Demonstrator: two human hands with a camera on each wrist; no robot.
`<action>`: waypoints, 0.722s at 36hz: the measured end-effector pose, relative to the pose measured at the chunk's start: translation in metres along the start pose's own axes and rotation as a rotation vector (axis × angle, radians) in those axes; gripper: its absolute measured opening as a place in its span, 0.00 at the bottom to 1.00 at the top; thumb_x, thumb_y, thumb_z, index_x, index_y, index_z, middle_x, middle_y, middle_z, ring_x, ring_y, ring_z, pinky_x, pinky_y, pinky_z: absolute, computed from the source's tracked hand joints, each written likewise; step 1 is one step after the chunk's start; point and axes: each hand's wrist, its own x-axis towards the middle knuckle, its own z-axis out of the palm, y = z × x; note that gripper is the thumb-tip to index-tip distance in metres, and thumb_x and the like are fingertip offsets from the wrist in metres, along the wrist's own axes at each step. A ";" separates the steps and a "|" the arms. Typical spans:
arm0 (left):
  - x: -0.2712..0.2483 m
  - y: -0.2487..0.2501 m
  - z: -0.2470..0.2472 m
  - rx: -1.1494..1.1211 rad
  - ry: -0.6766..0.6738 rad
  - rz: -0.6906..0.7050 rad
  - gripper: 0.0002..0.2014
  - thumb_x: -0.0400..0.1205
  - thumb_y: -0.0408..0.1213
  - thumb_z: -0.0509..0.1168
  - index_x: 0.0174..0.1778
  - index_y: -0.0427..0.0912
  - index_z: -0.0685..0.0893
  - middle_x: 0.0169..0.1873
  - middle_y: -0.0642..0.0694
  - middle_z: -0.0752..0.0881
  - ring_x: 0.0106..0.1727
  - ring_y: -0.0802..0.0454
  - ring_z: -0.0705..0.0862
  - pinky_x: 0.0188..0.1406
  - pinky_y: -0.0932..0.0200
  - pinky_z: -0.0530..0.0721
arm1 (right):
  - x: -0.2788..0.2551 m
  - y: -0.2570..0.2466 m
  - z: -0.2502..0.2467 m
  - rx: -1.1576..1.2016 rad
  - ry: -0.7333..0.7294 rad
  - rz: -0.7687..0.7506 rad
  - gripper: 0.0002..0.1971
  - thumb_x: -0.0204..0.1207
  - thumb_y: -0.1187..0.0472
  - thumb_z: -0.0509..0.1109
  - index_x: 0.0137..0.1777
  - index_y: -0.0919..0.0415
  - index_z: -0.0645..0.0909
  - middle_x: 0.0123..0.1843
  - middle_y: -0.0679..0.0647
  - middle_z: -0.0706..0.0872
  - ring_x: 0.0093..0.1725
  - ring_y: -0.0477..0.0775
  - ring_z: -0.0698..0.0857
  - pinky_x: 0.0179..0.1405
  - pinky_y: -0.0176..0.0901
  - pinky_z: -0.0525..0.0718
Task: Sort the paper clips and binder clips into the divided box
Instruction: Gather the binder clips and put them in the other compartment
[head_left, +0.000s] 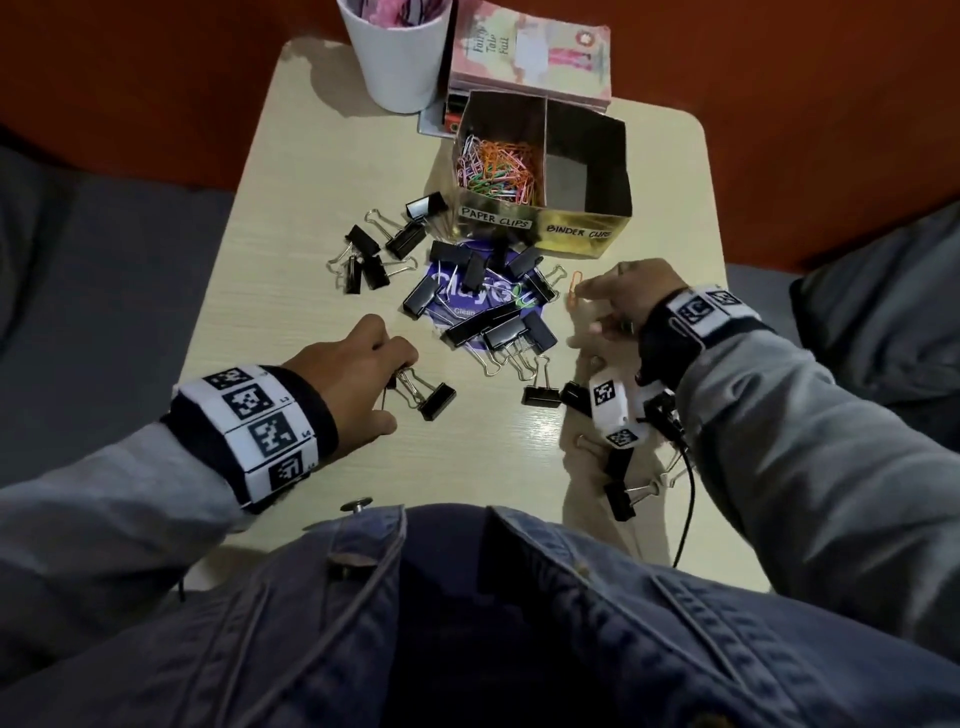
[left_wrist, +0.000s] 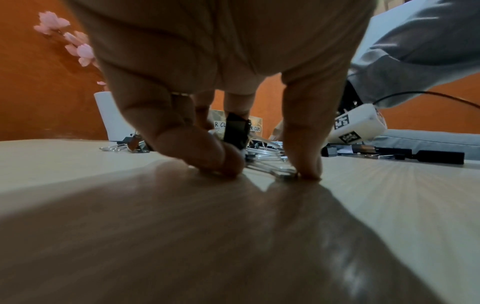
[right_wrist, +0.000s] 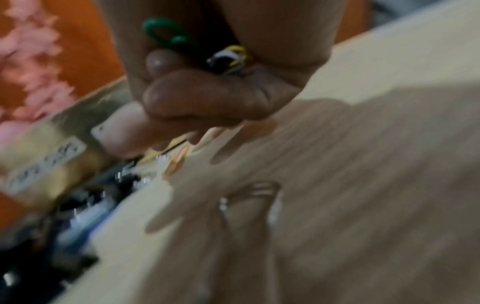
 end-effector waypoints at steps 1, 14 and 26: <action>0.000 0.000 0.000 -0.003 0.000 0.003 0.33 0.74 0.48 0.72 0.72 0.56 0.65 0.59 0.54 0.66 0.49 0.47 0.82 0.46 0.56 0.80 | 0.004 -0.003 0.004 -0.145 0.024 -0.028 0.08 0.70 0.65 0.78 0.42 0.66 0.81 0.35 0.62 0.88 0.16 0.54 0.83 0.17 0.37 0.81; 0.002 0.004 -0.005 0.021 -0.034 0.025 0.32 0.75 0.47 0.72 0.73 0.53 0.65 0.61 0.51 0.66 0.50 0.44 0.83 0.49 0.53 0.83 | 0.021 -0.019 0.036 -0.764 0.154 -0.223 0.15 0.76 0.56 0.71 0.31 0.62 0.74 0.14 0.53 0.82 0.14 0.50 0.84 0.14 0.34 0.77; 0.016 0.022 -0.011 0.075 -0.039 0.116 0.23 0.79 0.34 0.67 0.68 0.46 0.70 0.62 0.45 0.68 0.42 0.41 0.81 0.41 0.55 0.81 | -0.005 -0.137 0.059 -0.949 0.289 -0.880 0.11 0.77 0.63 0.67 0.56 0.66 0.85 0.50 0.62 0.88 0.43 0.54 0.87 0.43 0.43 0.84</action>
